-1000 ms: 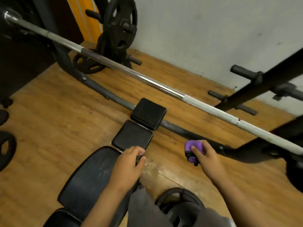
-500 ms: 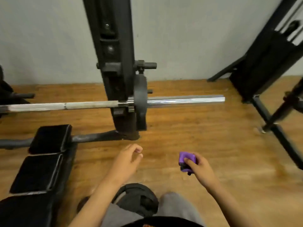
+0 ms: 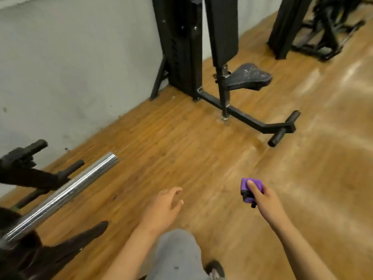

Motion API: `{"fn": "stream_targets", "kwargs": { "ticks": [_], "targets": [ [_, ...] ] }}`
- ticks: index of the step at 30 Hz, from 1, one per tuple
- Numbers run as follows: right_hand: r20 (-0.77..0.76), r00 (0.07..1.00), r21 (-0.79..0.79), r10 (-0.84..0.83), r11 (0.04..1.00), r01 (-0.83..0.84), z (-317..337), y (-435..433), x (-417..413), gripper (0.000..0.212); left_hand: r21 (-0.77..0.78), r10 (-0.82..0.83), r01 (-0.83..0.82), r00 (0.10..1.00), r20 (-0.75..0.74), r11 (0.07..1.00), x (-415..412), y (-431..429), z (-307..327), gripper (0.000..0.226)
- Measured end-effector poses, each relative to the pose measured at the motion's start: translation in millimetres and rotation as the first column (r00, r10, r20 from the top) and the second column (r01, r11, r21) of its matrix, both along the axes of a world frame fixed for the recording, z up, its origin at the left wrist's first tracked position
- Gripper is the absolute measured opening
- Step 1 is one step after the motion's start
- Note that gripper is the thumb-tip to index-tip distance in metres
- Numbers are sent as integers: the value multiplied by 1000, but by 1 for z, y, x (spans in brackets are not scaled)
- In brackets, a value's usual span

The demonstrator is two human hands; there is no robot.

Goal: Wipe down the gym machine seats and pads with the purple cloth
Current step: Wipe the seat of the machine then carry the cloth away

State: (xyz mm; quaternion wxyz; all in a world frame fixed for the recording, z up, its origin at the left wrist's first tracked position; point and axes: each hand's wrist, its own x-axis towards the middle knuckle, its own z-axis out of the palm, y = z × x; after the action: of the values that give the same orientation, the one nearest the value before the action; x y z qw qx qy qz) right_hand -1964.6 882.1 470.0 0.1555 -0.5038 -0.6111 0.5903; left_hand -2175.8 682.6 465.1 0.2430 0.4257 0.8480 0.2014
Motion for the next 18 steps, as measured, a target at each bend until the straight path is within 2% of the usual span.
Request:
{"fn": "stream_targets", "kwargs": {
  "ticks": [3,10,13,15,18],
  "targets": [
    [67,994,-33,-80,996,83,-17,37,32,25,-93,-162,158,986,-36,983,0,69,-22,44],
    [258,936,-94,-240,958,272,-57,127,58,32,-215,-296,293,955,20,932,-21,225,-64,48],
    [319,904,-75,-285,943,324,-71,195,41,37,-233,-376,383,923,77,894,-41,303,-80,49],
    [357,874,-40,-329,929,367,-72,249,26,31,-233,-445,458,889,107,858,-64,367,-80,49],
    [366,836,46,-408,905,422,-54,337,0,22,-198,-503,503,863,56,841,-109,471,-61,47]
  ]
}}
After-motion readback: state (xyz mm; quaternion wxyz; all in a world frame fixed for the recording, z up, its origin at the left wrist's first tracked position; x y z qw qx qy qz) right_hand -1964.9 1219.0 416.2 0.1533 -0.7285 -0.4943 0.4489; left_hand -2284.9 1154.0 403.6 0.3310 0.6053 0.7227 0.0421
